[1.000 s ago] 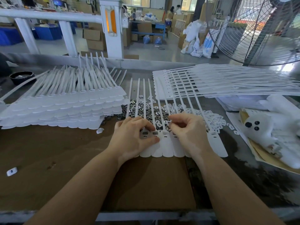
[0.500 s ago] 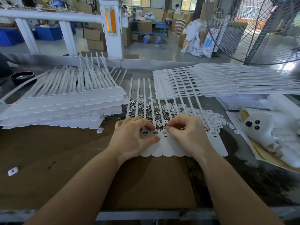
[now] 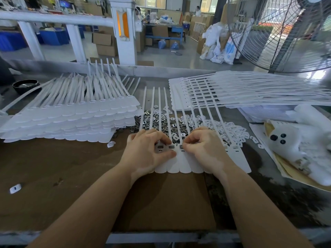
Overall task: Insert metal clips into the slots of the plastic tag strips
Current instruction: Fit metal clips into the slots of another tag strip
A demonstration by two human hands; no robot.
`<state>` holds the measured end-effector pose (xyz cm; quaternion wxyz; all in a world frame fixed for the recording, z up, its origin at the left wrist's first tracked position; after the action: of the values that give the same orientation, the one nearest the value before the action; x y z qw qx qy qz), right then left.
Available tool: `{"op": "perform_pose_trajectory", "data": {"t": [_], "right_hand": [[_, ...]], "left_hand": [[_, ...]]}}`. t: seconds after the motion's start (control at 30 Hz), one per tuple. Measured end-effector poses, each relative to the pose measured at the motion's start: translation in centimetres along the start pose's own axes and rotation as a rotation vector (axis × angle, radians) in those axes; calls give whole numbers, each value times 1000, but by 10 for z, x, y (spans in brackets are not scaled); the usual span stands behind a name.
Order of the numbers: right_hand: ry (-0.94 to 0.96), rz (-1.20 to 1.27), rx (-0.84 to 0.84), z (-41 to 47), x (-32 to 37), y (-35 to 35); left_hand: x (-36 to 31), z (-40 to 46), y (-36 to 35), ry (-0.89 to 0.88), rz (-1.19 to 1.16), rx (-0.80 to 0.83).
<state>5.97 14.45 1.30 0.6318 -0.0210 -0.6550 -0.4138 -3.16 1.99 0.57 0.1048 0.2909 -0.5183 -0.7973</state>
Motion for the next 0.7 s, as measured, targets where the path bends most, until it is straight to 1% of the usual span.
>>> {"op": "perform_pose_trajectory", "data": {"t": [0.07,0.17,0.3,0.47,0.6,0.7], "right_hand": [[-12,0,-25,0,0,0],[-28,71,-71,-1,-2,4],[-50,158,-85,-2,-7,9],[-41,187,-115,-2,-8,12],[9,103,-144,4,-2,12],[75,-44,-139,10,7,7]], "left_hand": [[0,0,0,-2,2,-1],[0,0,0,-2,4,2],[0,-1,0,-4,7,4],[0,1,-1,5,-1,9],[0,1,-1,10,7,11],[0,0,-1,13,3,7]]}}
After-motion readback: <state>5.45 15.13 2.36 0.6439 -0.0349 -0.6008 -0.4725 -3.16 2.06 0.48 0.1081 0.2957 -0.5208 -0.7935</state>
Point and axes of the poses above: each hand's wrist, its own z-axis towards the middle knuckle, its own y-axis out of the back of the hand, x = y × z, the point moved 6 cm from there along z, towards the middle knuckle, and after that the axes turned 11 degrees about z, right-handed, at the moved point
